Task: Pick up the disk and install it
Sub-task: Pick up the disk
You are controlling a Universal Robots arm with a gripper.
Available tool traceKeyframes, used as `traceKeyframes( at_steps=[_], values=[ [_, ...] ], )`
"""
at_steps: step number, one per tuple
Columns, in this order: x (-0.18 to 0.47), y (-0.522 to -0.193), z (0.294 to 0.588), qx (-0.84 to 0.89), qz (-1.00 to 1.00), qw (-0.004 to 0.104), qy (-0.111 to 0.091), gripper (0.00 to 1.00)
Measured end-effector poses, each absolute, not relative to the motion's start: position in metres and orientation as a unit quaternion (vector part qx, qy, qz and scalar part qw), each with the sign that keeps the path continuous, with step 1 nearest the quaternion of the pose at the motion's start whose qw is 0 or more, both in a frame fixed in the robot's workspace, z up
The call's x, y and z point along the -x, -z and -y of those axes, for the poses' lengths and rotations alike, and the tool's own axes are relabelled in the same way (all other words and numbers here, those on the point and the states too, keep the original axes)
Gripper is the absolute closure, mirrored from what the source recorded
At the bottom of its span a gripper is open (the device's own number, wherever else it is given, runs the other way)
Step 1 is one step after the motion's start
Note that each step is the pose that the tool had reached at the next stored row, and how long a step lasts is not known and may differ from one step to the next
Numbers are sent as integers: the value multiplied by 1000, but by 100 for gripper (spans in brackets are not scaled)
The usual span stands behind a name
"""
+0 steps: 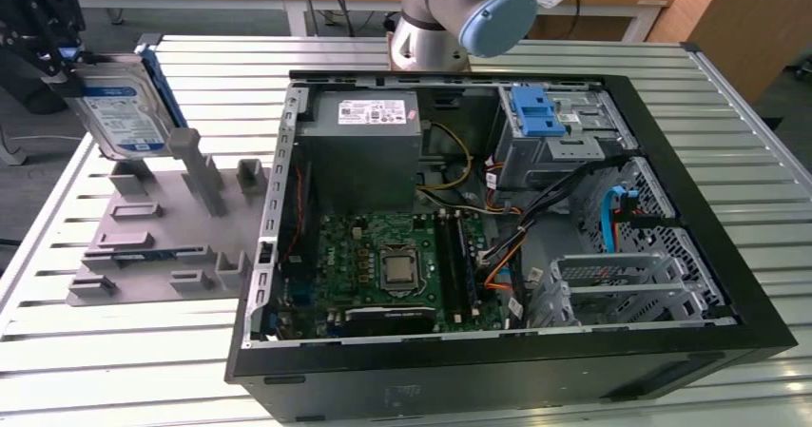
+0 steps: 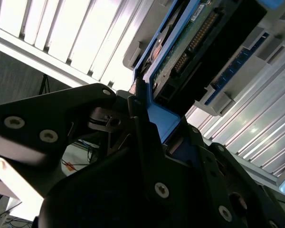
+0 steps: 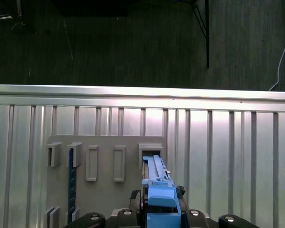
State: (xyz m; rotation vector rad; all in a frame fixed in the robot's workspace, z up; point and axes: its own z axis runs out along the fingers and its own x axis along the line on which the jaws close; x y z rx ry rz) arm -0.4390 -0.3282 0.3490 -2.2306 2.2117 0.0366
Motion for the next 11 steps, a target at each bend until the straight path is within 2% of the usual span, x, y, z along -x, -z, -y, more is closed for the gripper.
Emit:
traceKeyframes(
  at_steps=[11],
  values=[
    [439,-352,328,710,-704,0,-12,64]
  ],
)
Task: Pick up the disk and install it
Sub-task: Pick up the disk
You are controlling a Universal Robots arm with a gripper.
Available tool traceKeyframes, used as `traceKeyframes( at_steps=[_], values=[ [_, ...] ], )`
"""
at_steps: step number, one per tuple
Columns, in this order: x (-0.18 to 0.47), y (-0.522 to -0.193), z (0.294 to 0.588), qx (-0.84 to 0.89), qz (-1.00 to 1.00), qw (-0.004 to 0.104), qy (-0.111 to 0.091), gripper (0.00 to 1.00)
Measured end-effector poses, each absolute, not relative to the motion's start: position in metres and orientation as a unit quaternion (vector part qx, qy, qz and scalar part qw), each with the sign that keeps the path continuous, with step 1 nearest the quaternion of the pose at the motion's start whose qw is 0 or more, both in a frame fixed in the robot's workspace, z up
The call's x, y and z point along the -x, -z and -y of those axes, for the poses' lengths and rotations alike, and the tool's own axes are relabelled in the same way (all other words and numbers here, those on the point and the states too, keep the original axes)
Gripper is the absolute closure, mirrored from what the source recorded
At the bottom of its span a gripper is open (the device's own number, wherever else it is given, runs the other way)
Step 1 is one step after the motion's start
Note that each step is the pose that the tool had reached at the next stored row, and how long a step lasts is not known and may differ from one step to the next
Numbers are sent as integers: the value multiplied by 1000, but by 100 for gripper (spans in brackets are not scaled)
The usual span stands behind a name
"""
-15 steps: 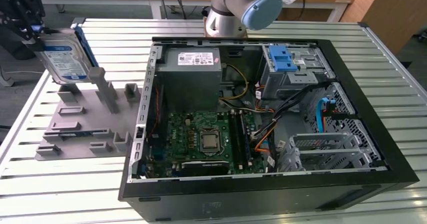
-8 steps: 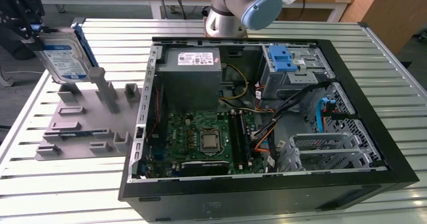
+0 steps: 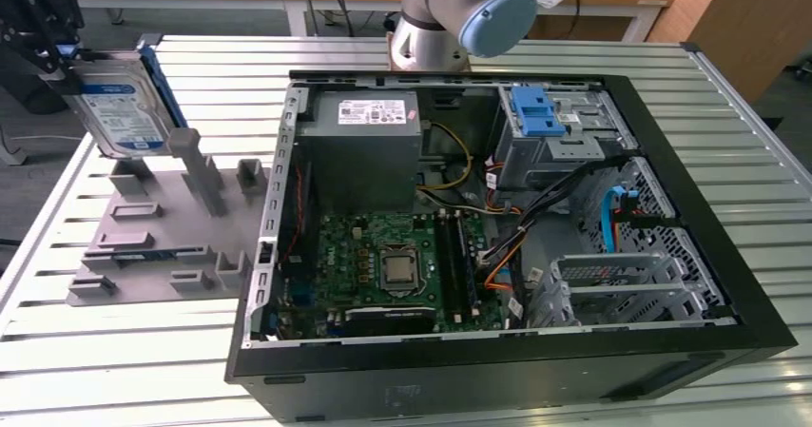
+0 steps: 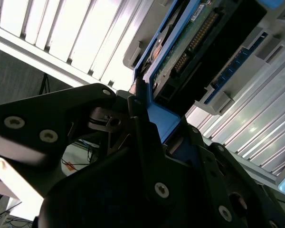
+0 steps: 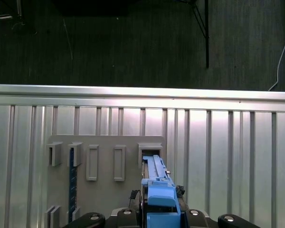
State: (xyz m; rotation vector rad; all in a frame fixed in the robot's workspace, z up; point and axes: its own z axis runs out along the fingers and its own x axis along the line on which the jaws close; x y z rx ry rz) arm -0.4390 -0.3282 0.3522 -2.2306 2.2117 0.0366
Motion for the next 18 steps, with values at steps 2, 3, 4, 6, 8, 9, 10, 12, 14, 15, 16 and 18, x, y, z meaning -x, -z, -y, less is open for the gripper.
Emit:
traceKeyframes(
  at_steps=[2,3,4,6,8,9,10,12,14,15,16,18],
  values=[
    [439,-353,328,710,-704,0,-12,64],
    [439,-353,328,710,-704,0,-12,64],
    [439,-353,328,710,-704,0,-12,64],
    [439,-354,328,710,-704,0,-12,64],
    [439,-354,328,710,-704,0,-12,64],
    [439,-355,328,710,-704,0,-12,64],
    [439,-355,328,710,-704,0,-12,64],
    [439,-356,328,710,-704,0,-12,64],
    [439,-356,328,710,-704,0,-12,64],
    [439,-356,328,710,-704,0,-12,64],
    [439,-357,328,710,-704,0,-12,64],
    [439,-357,328,710,-704,0,-12,64]
  ],
)
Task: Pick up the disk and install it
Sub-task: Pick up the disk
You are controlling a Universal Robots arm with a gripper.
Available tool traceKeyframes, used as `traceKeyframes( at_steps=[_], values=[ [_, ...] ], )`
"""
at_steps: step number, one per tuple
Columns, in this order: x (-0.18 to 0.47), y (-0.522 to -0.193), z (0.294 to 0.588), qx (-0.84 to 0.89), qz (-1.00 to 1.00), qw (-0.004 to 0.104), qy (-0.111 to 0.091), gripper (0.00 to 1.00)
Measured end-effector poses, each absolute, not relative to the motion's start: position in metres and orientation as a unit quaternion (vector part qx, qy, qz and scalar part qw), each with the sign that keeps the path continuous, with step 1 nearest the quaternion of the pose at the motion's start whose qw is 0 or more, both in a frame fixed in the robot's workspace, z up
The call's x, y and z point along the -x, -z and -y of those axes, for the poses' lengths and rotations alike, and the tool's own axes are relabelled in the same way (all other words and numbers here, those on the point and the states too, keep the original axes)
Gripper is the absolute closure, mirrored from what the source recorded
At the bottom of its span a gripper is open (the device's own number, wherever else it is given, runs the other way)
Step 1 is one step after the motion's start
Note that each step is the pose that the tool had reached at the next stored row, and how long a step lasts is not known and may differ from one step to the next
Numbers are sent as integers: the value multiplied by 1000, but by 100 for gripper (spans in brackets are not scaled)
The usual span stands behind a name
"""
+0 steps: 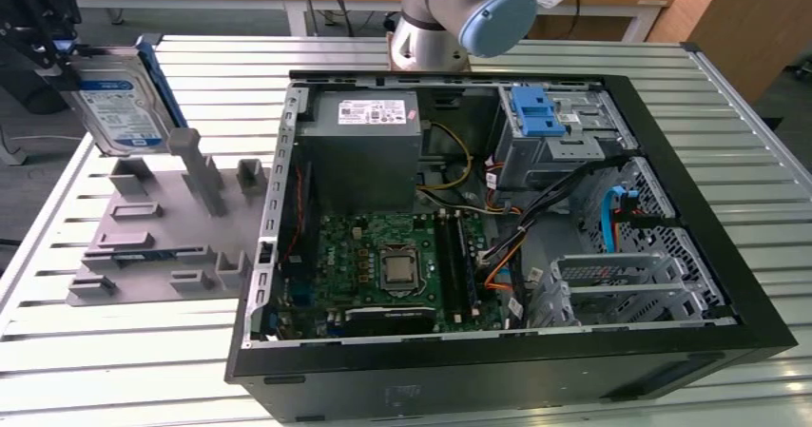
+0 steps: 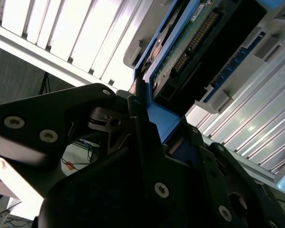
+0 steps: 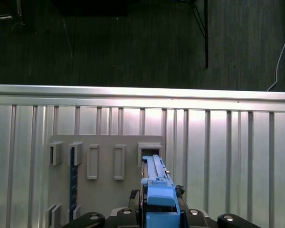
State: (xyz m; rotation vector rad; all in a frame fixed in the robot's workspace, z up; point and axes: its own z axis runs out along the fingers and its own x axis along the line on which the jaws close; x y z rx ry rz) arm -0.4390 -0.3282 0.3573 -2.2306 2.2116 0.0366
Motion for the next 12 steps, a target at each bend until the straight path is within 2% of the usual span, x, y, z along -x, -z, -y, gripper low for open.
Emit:
traceKeyframes(
  at_steps=[12],
  values=[
    [439,-362,328,710,-704,0,-12,64]
  ],
)
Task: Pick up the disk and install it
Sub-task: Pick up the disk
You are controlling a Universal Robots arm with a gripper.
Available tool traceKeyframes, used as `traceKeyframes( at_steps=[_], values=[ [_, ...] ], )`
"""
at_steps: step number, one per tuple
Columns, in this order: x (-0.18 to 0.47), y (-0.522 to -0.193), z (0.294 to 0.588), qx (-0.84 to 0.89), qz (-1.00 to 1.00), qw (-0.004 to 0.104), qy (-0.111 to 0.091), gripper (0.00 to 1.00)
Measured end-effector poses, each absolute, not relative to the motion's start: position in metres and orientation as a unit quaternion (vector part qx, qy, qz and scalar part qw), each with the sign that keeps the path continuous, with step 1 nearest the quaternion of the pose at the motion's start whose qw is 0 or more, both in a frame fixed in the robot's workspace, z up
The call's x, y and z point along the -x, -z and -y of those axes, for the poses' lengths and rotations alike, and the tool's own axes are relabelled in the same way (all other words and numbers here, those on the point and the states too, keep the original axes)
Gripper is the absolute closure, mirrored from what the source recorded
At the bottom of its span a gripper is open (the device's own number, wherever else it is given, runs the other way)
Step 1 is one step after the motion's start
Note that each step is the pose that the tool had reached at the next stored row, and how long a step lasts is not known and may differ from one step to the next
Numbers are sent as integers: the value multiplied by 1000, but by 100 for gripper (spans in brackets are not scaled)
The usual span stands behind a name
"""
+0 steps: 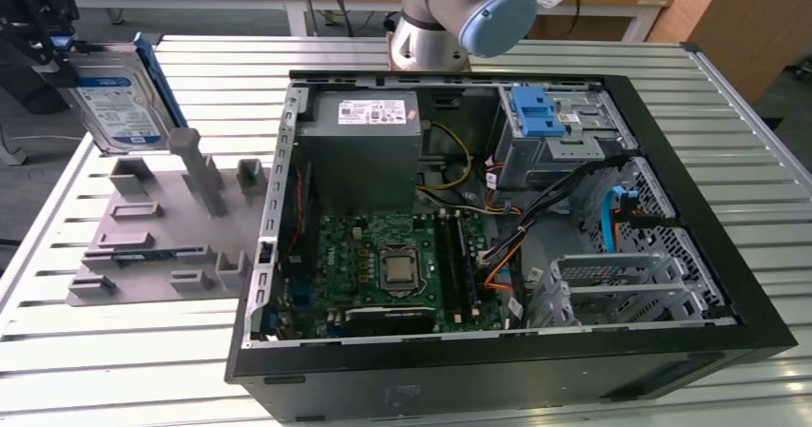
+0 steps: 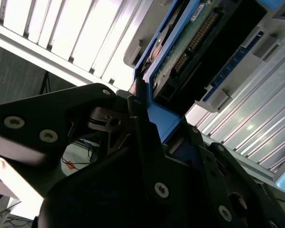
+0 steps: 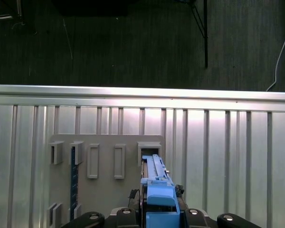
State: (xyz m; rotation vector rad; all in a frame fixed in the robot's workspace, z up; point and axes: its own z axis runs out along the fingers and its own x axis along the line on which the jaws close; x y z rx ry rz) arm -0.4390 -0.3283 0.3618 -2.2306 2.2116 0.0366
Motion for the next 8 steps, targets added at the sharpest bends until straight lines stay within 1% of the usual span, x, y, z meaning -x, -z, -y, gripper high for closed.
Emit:
traceKeyframes(
  at_steps=[8],
  values=[
    [439,-364,328,710,-704,0,-12,64]
  ],
)
